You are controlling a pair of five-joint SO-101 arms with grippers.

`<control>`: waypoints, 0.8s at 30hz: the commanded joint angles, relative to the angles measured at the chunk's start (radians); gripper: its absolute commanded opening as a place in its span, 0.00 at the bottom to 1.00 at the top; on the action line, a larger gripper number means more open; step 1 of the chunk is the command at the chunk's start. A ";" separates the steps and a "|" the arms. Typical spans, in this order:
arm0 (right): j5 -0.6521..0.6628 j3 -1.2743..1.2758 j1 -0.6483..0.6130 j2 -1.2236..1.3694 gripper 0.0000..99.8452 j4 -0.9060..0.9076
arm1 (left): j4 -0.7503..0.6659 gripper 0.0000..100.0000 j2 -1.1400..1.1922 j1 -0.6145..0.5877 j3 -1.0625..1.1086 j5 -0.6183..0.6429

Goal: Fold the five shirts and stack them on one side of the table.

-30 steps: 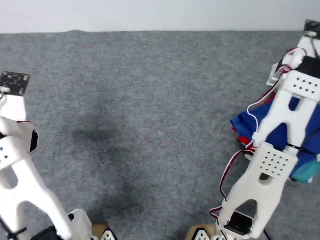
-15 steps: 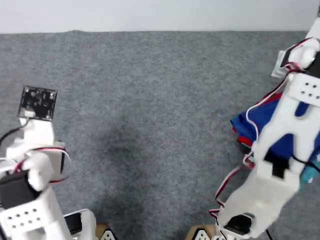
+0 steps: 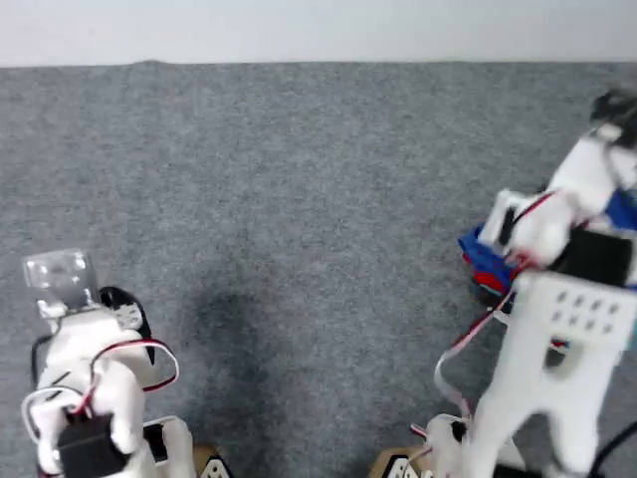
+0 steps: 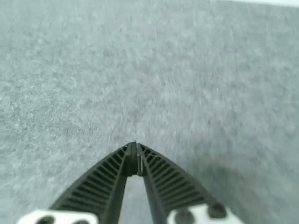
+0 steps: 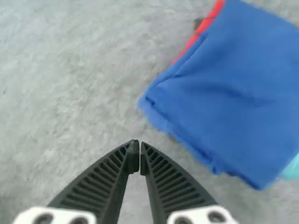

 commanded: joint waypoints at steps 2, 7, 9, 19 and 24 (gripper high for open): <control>-0.035 0.362 -0.071 -0.257 0.01 -0.171 | -0.147 0.01 -0.224 0.009 0.223 0.008; 0.009 0.703 -0.139 -0.519 0.01 -0.340 | -0.176 0.01 -0.198 0.120 0.311 -0.028; 0.028 0.836 -0.159 -0.615 0.01 -0.390 | -0.178 0.01 -0.209 0.178 0.323 -0.028; 0.203 1.373 -0.166 -1.027 0.01 -0.504 | -0.324 0.01 -0.216 0.361 0.518 -0.028; 0.219 1.507 -0.170 -1.231 0.01 -0.492 | -0.315 0.01 -0.216 0.400 0.535 -0.031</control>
